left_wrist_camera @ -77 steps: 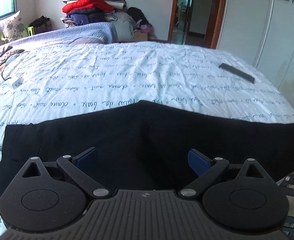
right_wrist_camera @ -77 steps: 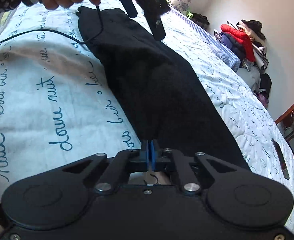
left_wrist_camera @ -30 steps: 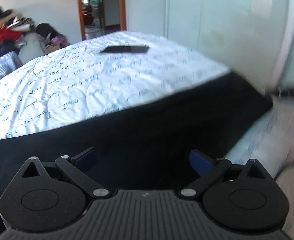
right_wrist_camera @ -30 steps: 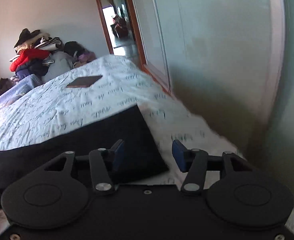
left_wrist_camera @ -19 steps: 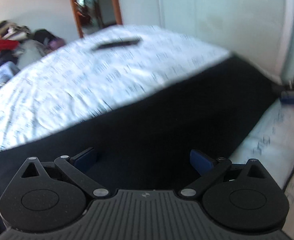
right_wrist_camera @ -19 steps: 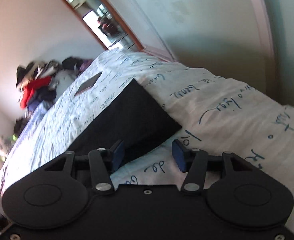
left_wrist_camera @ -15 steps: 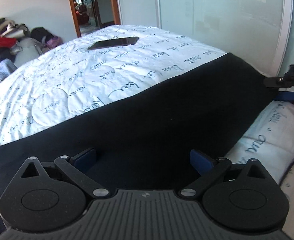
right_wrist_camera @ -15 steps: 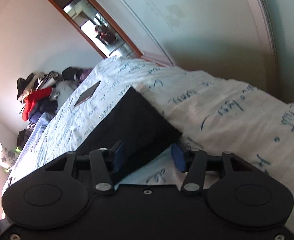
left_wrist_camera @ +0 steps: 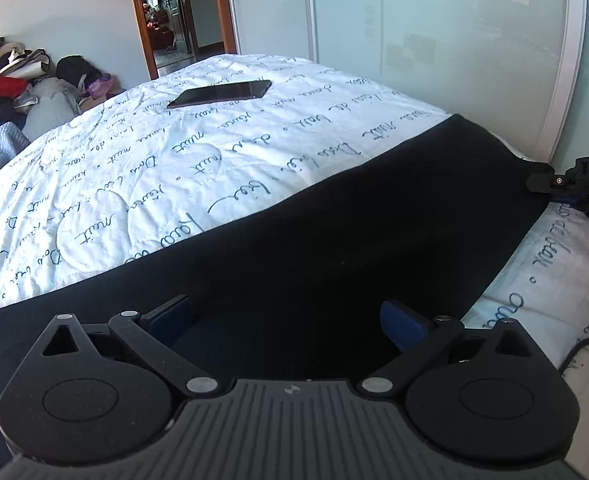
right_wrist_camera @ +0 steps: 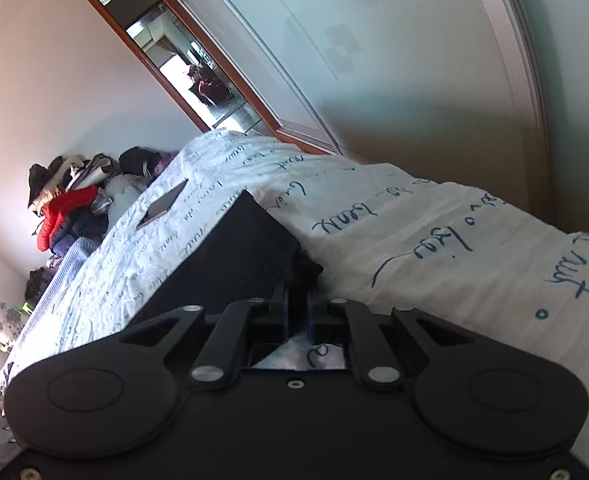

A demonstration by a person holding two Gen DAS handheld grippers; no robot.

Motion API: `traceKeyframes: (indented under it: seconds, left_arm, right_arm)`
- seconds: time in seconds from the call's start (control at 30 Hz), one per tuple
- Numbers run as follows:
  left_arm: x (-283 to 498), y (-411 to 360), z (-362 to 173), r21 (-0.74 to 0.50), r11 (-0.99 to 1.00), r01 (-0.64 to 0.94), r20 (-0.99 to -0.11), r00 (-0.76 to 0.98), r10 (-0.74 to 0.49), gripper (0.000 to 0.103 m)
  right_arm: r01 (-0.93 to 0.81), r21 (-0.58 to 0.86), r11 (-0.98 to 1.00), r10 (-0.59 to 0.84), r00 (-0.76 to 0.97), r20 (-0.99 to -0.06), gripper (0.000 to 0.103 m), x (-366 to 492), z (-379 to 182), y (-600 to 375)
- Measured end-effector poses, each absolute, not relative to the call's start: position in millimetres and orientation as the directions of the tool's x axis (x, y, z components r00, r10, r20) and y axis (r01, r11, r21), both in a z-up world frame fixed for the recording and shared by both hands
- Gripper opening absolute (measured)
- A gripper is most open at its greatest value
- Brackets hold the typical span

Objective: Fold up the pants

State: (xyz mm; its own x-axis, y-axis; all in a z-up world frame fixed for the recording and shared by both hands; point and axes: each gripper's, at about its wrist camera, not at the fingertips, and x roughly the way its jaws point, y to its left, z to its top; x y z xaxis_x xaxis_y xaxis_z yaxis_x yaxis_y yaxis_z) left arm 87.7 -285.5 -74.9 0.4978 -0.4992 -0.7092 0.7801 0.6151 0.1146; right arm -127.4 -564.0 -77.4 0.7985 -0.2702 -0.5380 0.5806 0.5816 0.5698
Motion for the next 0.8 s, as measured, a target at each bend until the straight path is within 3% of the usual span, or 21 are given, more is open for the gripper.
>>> traceKeyframes:
  seconds: [0.13,0.17,0.2,0.23,0.4,0.57,0.67,0.73,0.8]
  left_arm:
    - [92.3,-290.2,-67.8,0.096,0.614,0.784,-0.702,0.49,-0.516,0.101]
    - [94.9,-292.4,-66.0,0.088,0.617,0.782,-0.706,0.486,-0.515,0.101]
    - [97.8,-294.0,-63.9,0.074,0.617,0.783,-0.712,0.475,-0.518,0.101]
    - [100.0,-295.2,-61.3,0.052,0.613,0.788,-0.717,0.457,-0.526,0.101]
    - [109.3,-303.6,-53.5,-0.023,0.584,0.811,-0.755,0.368,-0.542,0.101]
    - [94.1,-318.9,-51.9,0.157,0.581,0.799,-0.716,0.497,-0.49,0.101]
    - [89.5,-324.6,-52.9,0.204,0.592,0.779,-0.699,0.54,-0.469,0.101]
    - [93.4,-329.7,-53.0,0.185,0.606,0.774,-0.712,0.53,-0.46,0.101]
    - [100.1,-333.8,-48.8,0.137,0.62,0.772,-0.721,0.507,-0.472,0.101]
  right_arm:
    - [0.561,0.601,0.569,-0.245,0.813,-0.527,0.025,-123.5,-79.5,-569.0]
    - [0.562,0.612,0.557,-0.244,0.815,-0.526,0.024,-122.5,-81.7,-571.4]
    - [0.565,0.602,0.565,-0.25,0.812,-0.528,0.012,-121.6,-81.9,-571.9]
    - [0.563,0.583,0.586,-0.252,0.81,-0.529,0.011,-120.5,-80.0,-570.2]
    - [0.572,0.372,0.731,-0.341,0.778,-0.527,0.011,-110.8,-58.0,-542.8]
    - [0.579,0.473,0.663,-0.302,0.786,-0.539,0.011,-112.2,-67.4,-559.8]
    - [0.574,0.556,0.602,-0.26,0.799,-0.542,0.011,-118.6,-80.7,-568.9]
    - [0.577,0.506,0.641,-0.28,0.79,-0.546,0.011,-116.6,-76.6,-561.0]
    - [0.573,0.364,0.735,-0.335,0.772,-0.54,0.011,-111.3,-63.0,-540.4]
